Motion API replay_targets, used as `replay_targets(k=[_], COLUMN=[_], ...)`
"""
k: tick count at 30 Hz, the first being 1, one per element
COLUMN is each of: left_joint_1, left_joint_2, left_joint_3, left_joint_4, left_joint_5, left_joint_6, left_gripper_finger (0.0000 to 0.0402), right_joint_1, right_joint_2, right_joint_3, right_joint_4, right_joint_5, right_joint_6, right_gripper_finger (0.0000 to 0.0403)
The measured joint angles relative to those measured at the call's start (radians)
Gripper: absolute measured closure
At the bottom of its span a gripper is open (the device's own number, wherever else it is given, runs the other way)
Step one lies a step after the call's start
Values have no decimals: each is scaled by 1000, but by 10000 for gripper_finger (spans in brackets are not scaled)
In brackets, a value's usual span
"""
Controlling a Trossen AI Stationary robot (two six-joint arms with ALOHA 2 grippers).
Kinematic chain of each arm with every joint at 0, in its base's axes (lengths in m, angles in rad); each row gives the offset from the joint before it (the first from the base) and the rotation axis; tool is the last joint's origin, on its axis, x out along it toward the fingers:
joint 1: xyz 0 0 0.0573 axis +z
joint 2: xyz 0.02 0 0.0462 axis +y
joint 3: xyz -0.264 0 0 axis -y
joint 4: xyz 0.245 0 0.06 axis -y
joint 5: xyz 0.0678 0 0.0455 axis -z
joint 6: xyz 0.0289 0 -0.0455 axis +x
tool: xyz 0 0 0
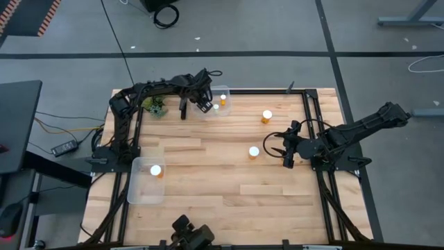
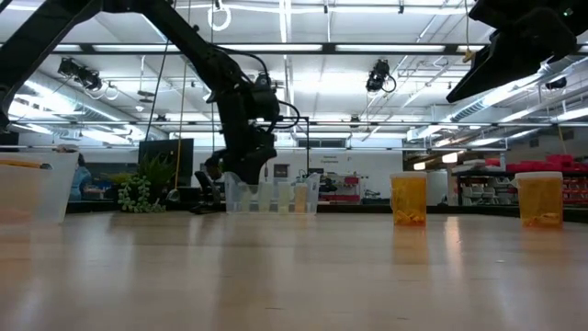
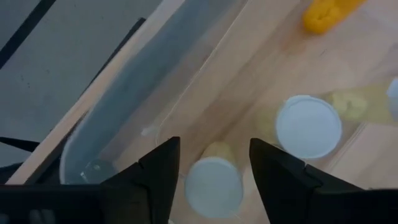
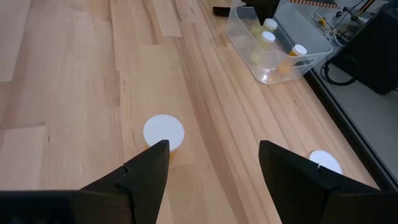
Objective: Pick and place medicine bottles into bin by pill shape (circle, oval)
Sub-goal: Put the bottom left big orange pill bottle into the bottom transparent bin
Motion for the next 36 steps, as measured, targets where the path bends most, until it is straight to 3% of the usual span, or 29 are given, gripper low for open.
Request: replay_targets(k=[12,18,29,36], left_joint_1=[-3,-40,-234,-340], left_joint_2=[-91,-150,-194,-200], left_joint_3=[1,1,2,2], left_joint_4=[17,11,-1,-37], left_joint_5=[-42,-44,-23,-21], left_joint_6=[32,115,302,310], left_gripper_finger=[206,214,230,232], right_joint_1=[0,0,-100,-191], right_joint_2=[0,27,253,386], right_joint_3=[0,0,0,0], right_joint_4=[2,12,82,106], right_joint_5=[-2,-70,-188,-187], right_joint_6=[1,12,13,19], right_gripper_finger=[148,148,148,148])
